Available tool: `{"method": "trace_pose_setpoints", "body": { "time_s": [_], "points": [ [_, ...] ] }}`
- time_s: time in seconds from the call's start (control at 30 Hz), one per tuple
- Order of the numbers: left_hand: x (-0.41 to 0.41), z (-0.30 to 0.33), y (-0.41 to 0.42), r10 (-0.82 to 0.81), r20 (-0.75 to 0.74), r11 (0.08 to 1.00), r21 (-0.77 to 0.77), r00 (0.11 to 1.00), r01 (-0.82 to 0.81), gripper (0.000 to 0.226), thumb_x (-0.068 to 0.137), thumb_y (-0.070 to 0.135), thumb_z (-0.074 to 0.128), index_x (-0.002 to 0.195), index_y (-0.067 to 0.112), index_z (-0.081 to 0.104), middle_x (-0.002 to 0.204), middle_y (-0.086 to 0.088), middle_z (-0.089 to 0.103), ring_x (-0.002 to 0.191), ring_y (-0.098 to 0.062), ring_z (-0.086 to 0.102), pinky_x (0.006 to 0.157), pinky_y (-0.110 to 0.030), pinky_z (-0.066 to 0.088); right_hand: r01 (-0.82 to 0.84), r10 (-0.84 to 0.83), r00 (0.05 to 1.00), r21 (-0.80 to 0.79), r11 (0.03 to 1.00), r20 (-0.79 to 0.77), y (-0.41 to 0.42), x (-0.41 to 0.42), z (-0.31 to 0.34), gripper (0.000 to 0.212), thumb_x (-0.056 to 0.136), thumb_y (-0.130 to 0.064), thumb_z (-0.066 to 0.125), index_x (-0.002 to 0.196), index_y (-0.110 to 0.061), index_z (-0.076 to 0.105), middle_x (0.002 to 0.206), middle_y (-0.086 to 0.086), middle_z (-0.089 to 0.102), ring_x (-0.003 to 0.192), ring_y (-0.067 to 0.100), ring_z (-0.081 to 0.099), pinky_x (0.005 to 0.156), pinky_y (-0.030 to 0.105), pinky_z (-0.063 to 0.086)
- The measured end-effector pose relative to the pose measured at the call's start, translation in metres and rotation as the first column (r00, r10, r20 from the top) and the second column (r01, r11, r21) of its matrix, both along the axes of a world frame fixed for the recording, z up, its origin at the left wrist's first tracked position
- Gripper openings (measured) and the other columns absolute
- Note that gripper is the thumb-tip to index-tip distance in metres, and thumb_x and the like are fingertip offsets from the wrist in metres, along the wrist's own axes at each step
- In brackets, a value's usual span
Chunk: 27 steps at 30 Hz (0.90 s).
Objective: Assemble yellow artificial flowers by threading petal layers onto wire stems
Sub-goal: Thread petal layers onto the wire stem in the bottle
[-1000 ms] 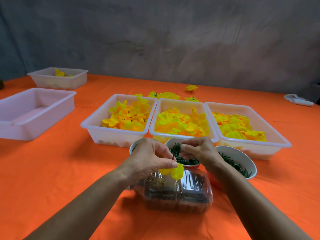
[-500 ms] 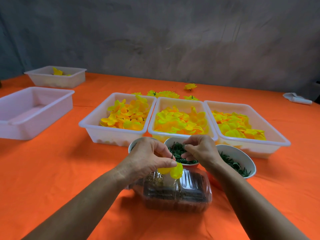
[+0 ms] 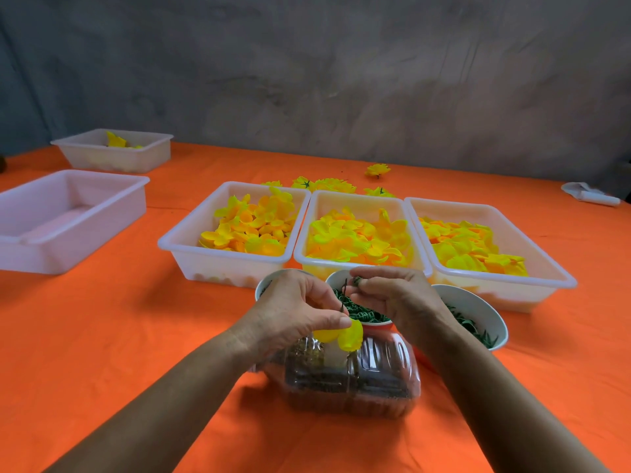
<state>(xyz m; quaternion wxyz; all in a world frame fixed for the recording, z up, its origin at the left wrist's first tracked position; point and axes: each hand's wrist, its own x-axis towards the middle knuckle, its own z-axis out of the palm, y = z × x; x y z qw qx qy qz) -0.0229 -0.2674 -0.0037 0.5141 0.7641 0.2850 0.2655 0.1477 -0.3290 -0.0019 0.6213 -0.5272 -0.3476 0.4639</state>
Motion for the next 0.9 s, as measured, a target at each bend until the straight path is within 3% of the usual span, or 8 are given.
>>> {"method": "trace_pose_setpoints", "body": {
  "time_s": [0.27, 0.4, 0.5, 0.8, 0.9],
  "points": [
    [0.000, 0.000, -0.001, 0.009, -0.008, 1.000, -0.005, 1.000, -0.009, 0.016, 0.066, 0.015, 0.084, 0.059, 0.025, 0.074, 0.070, -0.004, 0.072, 0.065, -0.008, 0.063, 0.067, -0.030, 0.053, -0.009, 0.018, 0.995, 0.084, 0.996, -0.100, -0.017, -0.007, 0.009, 0.018, 0.059, -0.012, 0.074, 0.077, -0.008, 0.076, 0.086, 0.016, 0.074, 0.079, 0.021, 0.072, 0.063, 0.020, 0.055],
    [0.001, 0.001, 0.001, 0.013, -0.030, 1.000, -0.005, 0.999, -0.014, 0.015, 0.066, 0.016, 0.084, 0.060, 0.025, 0.074, 0.072, -0.006, 0.072, 0.068, -0.012, 0.065, 0.071, -0.039, 0.055, -0.037, 0.042, 0.999, 0.170, 0.985, -0.024, -0.027, -0.014, 0.012, 0.026, 0.050, -0.022, 0.081, 0.074, -0.014, 0.077, 0.084, 0.012, 0.074, 0.081, 0.020, 0.072, 0.067, 0.020, 0.054],
    [0.001, 0.002, 0.000, 0.001, -0.028, 1.000, -0.002, 1.000, -0.001, 0.013, 0.067, 0.015, 0.083, 0.061, 0.022, 0.074, 0.071, -0.005, 0.072, 0.068, -0.011, 0.064, 0.071, -0.037, 0.054, -0.024, 0.013, 0.998, 0.208, 0.978, 0.054, -0.032, -0.019, 0.011, 0.029, 0.050, -0.027, 0.082, 0.077, -0.017, 0.077, 0.084, 0.013, 0.074, 0.080, 0.023, 0.072, 0.069, 0.024, 0.055],
    [-0.001, 0.003, -0.005, 0.004, 0.020, 1.000, -0.003, 1.000, -0.004, 0.010, 0.068, 0.011, 0.082, 0.067, 0.018, 0.075, 0.076, -0.009, 0.073, 0.074, -0.017, 0.067, 0.077, -0.046, 0.054, 0.000, -0.017, 0.998, 0.256, 0.967, 0.063, -0.035, -0.029, 0.006, 0.022, 0.061, -0.021, 0.076, 0.083, -0.017, 0.078, 0.086, 0.008, 0.075, 0.077, 0.014, 0.070, 0.064, 0.019, 0.052],
    [-0.002, 0.004, -0.008, 0.011, 0.085, 1.000, -0.026, 0.996, -0.009, 0.010, 0.067, 0.012, 0.083, 0.075, 0.015, 0.077, 0.082, -0.017, 0.072, 0.081, -0.033, 0.068, 0.081, -0.053, 0.052, 0.008, -0.026, 0.998, 0.262, 0.965, 0.064, -0.036, -0.031, 0.006, 0.026, 0.060, -0.024, 0.077, 0.084, -0.017, 0.078, 0.088, 0.009, 0.075, 0.080, 0.016, 0.069, 0.067, 0.022, 0.053]
  ]
}}
